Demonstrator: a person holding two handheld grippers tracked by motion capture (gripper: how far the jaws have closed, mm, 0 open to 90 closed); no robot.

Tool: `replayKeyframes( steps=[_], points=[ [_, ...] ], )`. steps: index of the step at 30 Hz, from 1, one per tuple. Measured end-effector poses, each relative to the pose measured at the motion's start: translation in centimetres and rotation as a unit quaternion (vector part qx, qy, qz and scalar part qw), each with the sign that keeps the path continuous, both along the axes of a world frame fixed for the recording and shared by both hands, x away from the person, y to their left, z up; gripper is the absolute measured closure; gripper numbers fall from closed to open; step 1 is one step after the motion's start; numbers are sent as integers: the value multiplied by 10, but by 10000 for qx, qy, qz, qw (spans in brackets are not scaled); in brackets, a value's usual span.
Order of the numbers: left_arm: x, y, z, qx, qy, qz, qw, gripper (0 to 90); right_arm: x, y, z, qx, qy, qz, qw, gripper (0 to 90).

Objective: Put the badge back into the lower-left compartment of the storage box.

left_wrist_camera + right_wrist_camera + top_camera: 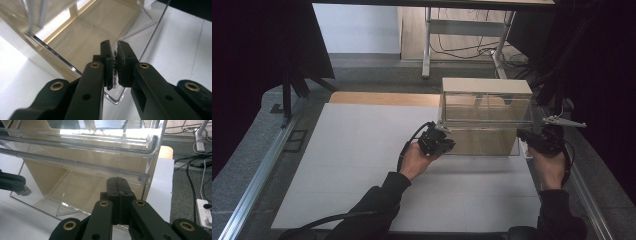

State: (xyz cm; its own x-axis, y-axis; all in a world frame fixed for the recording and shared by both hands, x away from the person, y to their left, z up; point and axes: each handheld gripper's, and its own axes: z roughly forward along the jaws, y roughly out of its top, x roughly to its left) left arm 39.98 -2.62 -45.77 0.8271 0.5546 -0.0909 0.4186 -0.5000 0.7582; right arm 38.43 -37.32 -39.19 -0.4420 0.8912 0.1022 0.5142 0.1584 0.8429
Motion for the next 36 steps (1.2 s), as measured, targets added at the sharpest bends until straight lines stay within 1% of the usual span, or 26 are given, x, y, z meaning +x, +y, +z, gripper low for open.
replayKeyframes(
  steps=[1,2,3,4,7,9,12,13,14,15,16,19,22,23,26,30,32,34,36],
  points=[
    [1,1,-1,-49,8,-21,10000,821,0,0,0,-2,2,0,10000,898],
    [2,1,-2,-127,67,-17,9999,814,0,0,0,-4,1,1,10000,898],
    [3,2,-2,-147,110,-1,9998,810,0,0,0,2,2,3,10000,898],
    [4,3,-2,-157,132,-4,9998,803,0,0,0,1,1,2,10000,898],
    [4,3,-2,-132,142,-26,9998,744,0,0,0,0,2,-1,10000,898],
    [3,4,0,-122,120,-47,9998,728,0,0,0,2,4,-1,10000,898],
    [2,5,2,-133,146,-76,9998,693,0,0,0,2,3,-1,10000,898],
    [1,5,2,-120,135,-65,9998,661,0,0,0,-4,9,-1,10000,898],
    [0,6,3,-114,155,-83,9998,661,0,0,0,-4,9,-1,10000,898],
    [-2,7,4,-127,184,-92,9997,620,0,0,0,-3,9,-1,10000,898],
    [-3,9,5,-135,192,-102,9997,620,0,0,0,-3,9,-1,10000,898],
    [-6,14,9,-104,204,-137,9996,568,0,0,0,-6,10,-1,10000,898],
    [-11,21,13,-179,235,-181,9994,508,0,0,0,-14,10,-4,10000,898],
    [-12,23,15,-161,247,-178,9994,490,0,0,0,-7,4,-3,10000,898],
    [-17,31,17,-192,224,-242,9993,428,0,0,0,-16,4,-8,10000,898],
    [-24,40,21,-153,217,-278,9993,347,0,0,0,-13,4,-11,10000,898],
    [-27,44,23,-141,198,-253,9994,313,0,0,0,-14,4,-11,10000,898],
    [-30,47,24,-116,238,-237,9994,269,0,0,0,-12,4,-12,10000,898],
    [-33,50,25,-140,255,-249,9993,238,0,0,0,-14,9,-12,10000,898]
  ],
)
